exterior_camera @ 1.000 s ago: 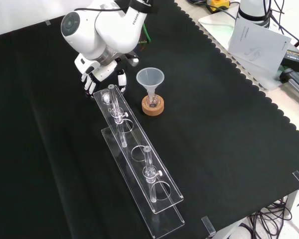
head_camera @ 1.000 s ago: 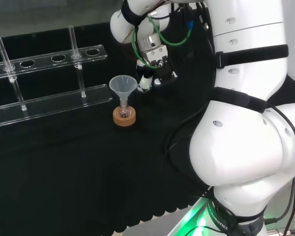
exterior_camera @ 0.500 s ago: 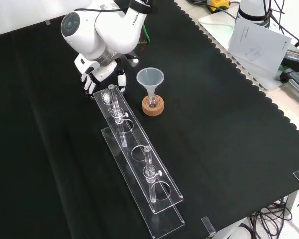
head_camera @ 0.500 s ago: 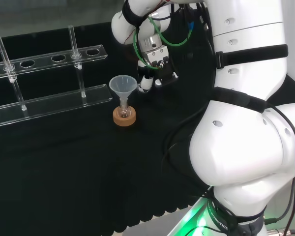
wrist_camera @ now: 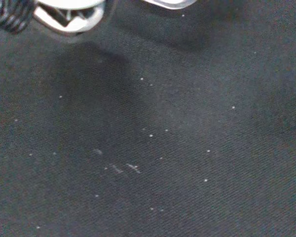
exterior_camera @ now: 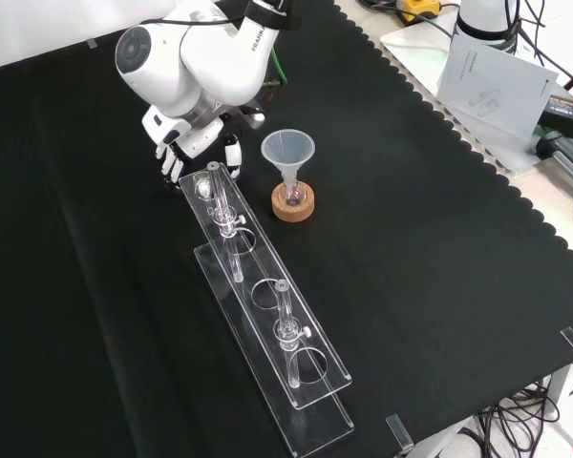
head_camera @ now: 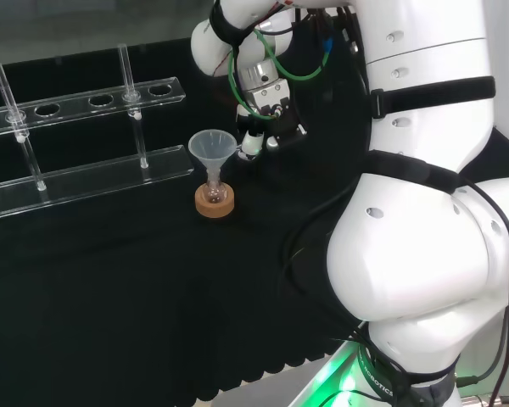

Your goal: Pick up the weighing funnel.

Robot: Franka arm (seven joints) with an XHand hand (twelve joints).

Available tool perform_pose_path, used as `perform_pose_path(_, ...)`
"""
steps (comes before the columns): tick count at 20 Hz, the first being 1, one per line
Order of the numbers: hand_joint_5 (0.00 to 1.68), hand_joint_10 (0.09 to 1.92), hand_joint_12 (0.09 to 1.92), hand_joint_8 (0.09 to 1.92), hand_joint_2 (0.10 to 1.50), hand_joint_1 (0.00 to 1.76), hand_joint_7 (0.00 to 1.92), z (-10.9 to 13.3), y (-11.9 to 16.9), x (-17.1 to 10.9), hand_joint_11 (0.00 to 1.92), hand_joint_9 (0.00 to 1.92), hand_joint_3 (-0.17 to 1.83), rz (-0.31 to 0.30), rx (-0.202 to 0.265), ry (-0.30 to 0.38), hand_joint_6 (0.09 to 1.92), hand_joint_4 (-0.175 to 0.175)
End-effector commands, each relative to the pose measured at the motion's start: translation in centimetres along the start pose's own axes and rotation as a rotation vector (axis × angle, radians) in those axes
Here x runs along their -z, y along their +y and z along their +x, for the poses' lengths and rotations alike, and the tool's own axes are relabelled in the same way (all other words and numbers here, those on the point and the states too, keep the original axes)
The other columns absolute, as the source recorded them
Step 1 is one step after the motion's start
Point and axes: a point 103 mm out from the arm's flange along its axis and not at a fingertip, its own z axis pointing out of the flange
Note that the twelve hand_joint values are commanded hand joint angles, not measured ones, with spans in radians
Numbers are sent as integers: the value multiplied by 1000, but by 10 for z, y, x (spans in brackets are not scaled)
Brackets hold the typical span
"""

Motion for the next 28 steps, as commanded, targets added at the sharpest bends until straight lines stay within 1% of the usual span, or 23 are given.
perform_pose_path(1, 658, 522, 1308, 705, 598, 875, 434, 3, 2, -1, 472, 792, 561, 0, 20, 16, 730, -4)
perform_pose_path(4, 672, 524, 1308, 706, 601, 879, 437, 4, 3, -1, 472, 794, 561, -7, 16, 13, 734, -2)
perform_pose_path(6, 742, 524, 1308, 707, 610, 889, 440, 7, 4, -1, 474, 800, 561, -8, 6, -1, 735, 14)
perform_pose_path(9, 824, 525, 1308, 708, 622, 910, 446, 18, 7, -1, 478, 807, 564, -4, -2, -15, 746, 29)
perform_pose_path(12, 873, 526, 1306, 708, 628, 942, 454, 27, 9, -1, 484, 817, 568, -5, -5, -31, 748, 38)
perform_pose_path(16, 893, 523, 1302, 706, 617, 995, 458, 28, 8, -2, 489, 826, 573, 2, -1, -43, 738, 42)
perform_pose_path(20, 877, 519, 1299, 703, 611, 1008, 454, 24, 6, 0, 490, 827, 579, -2, 0, -44, 730, 38)
perform_pose_path(22, 825, 512, 1294, 699, 596, 1005, 446, 22, 5, 1, 493, 823, 603, -4, 2, -37, 753, 26)
perform_pose_path(25, 638, 510, 1296, 701, 560, 985, 408, 17, 2, 2, 480, 788, 643, -7, 5, -23, 796, -6)
perform_pose_path(26, 575, 508, 1296, 699, 551, 979, 394, 16, 1, 2, 475, 775, 647, -9, 7, -19, 785, -15)
perform_pose_path(28, 466, 527, 1307, 710, 538, 965, 356, 14, -1, 3, 457, 740, 648, -6, 10, -18, 706, -28)
